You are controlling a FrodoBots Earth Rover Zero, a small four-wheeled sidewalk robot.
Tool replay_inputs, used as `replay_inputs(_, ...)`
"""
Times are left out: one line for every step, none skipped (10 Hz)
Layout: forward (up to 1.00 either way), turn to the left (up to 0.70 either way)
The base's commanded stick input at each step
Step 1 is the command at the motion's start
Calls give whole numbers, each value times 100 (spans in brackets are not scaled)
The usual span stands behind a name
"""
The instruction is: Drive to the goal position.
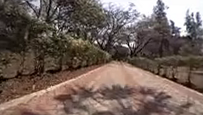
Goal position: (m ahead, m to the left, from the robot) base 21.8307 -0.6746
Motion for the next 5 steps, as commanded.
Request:
replay_inputs(70, -17)
replay_inputs(70, 0)
replay_inputs(70, 0)
replay_inputs(70, 0)
replay_inputs(70, 0)
